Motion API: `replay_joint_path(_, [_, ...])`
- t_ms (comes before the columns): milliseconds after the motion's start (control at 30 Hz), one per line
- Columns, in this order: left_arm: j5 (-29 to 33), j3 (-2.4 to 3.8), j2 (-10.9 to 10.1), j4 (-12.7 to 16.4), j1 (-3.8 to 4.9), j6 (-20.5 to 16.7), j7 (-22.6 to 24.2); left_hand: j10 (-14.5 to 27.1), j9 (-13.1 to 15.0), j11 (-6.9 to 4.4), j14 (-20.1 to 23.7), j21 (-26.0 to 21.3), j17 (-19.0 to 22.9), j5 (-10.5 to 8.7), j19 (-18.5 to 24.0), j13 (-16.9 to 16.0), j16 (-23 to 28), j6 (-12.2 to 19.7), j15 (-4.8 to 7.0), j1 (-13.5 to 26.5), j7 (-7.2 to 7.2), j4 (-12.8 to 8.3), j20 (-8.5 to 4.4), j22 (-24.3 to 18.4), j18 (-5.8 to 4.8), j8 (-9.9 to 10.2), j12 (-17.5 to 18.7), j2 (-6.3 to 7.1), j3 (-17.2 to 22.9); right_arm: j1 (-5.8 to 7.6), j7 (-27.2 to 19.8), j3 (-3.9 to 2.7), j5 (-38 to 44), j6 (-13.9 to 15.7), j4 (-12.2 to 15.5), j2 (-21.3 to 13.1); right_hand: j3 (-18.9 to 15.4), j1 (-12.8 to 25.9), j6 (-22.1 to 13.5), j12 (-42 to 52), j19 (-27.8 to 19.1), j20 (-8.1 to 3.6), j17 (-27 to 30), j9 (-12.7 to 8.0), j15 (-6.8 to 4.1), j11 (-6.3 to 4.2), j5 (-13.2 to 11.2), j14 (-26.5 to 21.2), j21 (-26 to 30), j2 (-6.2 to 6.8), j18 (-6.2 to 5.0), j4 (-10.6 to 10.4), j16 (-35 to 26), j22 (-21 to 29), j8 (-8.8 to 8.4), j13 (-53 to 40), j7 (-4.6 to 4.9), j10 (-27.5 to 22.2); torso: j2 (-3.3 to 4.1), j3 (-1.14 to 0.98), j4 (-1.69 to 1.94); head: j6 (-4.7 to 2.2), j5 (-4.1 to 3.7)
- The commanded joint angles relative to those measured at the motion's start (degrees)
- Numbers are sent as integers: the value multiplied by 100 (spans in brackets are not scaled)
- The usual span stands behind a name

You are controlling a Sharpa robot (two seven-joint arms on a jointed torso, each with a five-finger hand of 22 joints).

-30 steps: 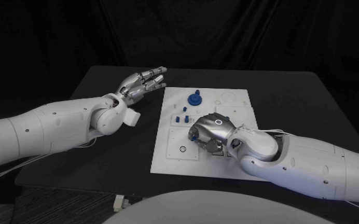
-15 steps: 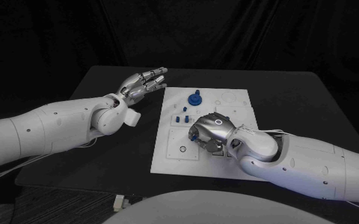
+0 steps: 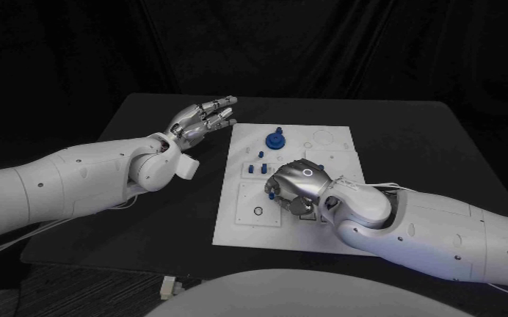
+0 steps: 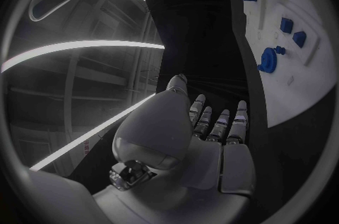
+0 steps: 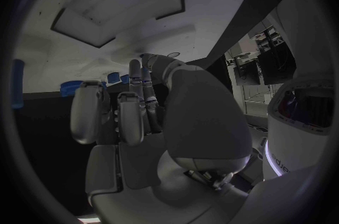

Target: Assemble the parts on the task board

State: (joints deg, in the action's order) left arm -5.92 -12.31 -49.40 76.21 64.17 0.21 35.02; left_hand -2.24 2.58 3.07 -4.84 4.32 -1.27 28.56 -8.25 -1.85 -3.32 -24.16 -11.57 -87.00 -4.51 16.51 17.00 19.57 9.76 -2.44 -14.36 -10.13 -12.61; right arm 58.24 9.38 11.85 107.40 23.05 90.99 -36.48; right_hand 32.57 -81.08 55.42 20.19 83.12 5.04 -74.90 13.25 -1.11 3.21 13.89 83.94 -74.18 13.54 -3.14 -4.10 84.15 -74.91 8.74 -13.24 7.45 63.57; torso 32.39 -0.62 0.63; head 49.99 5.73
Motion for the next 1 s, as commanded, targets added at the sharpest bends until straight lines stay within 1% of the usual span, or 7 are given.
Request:
replay_joint_path(33, [37, 5, 14, 5, -8, 76, 47, 3, 4, 46, -52, 21, -9, 21, -42, -5, -23, -19, -4, -30, -19, -11, -10, 9, -45, -25, 5, -6, -6, -16, 125, -2, 62, -41, 1, 14, 6, 68, -150, 16, -49, 3, -16, -44, 4, -8, -114, 257, 38, 21, -62, 13, -21, -1013, -82, -3, -19, -47, 0, 0, 0, 1, 0])
replay_joint_path(567, [37, 5, 19, -16, -16, 105, 36, 5, 3, 47, -52, 25, -9, 23, -52, -5, -24, -16, -8, -35, -21, -13, -9, 17, -49, -24, 11, -6, -5, -15, 186, -2, 63, 46, 41, -15, -48, 146, -382, 19, -69, -3, 19, -119, -3, -15, -299, 245, 83, 56, -70, -27, -38, -1000, -194, -4, -93, -81, 2, 0, 2, 1, -16])
replay_joint_path(667, [37, 5, 13, -13, -19, 107, 40, 5, 3, 47, -52, 25, -9, 23, -52, -5, -24, -16, -8, -35, -21, -13, -9, 17, -49, -24, 11, -6, -5, -1, 262, -3, 98, 132, 131, -130, -190, 263, -563, -32, -139, 22, 121, -178, 41, 36, -557, 207, 230, 110, -97, -119, -87, -956, -275, 15, -152, -235, 3, 0, 0, 1, -12])
replay_joint_path(733, [37, 5, 5, -11, -20, 104, 42, 7, 3, 49, -51, 27, -9, 24, -57, -4, -24, -12, -11, -37, -22, -14, -9, 20, -51, -24, 18, -6, -4, 58, 317, -3, 124, 158, 215, -232, -746, 368, -873, -52, -199, 87, 201, -293, 127, 112, -731, 160, 346, 99, -120, -299, -123, -926, -403, 11, -254, -512, 3, 0, 1, 1, -8])
replay_joint_path(800, [37, 5, -3, -7, -21, 99, 43, 7, 3, 49, -51, 27, -9, 24, -57, -4, -24, -12, -11, -37, -22, -14, -9, 20, -51, -24, 18, -6, -4, 161, 375, -4, 138, 138, 310, -338, -1039, 293, -924, -11, -204, 107, 207, -334, 118, 131, -814, 151, 361, 55, -122, -368, -122, -925, -403, -14, -280, -608, 2, 0, 1, 1, -15])
replay_joint_path(867, [38, 5, -13, 0, -22, 92, 45, 7, 3, 49, -51, 27, -9, 24, -57, -4, -24, -12, -11, -37, -22, -14, -9, 20, -51, -24, 18, -6, -4, 326, 444, -4, 148, 73, 446, -483, -1700, 258, -1066, 67, -235, 110, 270, -429, 128, 149, -1090, 117, 437, 37, -138, -673, -145, -910, -411, -66, -329, -900, 1, -1, 0, 1, -22])
replay_joint_path(1000, [38, 5, -29, 18, -23, 77, 52, 8, 3, 49, -51, 28, -8, 24, -60, -4, -24, -18, -12, -40, -23, -15, -9, 19, -53, -24, 18, -5, -5, 633, 527, -4, 88, -31, 673, -748, -2242, 297, -1069, 123, -269, 70, 326, -476, 62, 168, -1097, 85, 512, 41, -150, -1032, -170, -893, -365, -102, -396, -1174, 0, -1, 0, 1, 1])
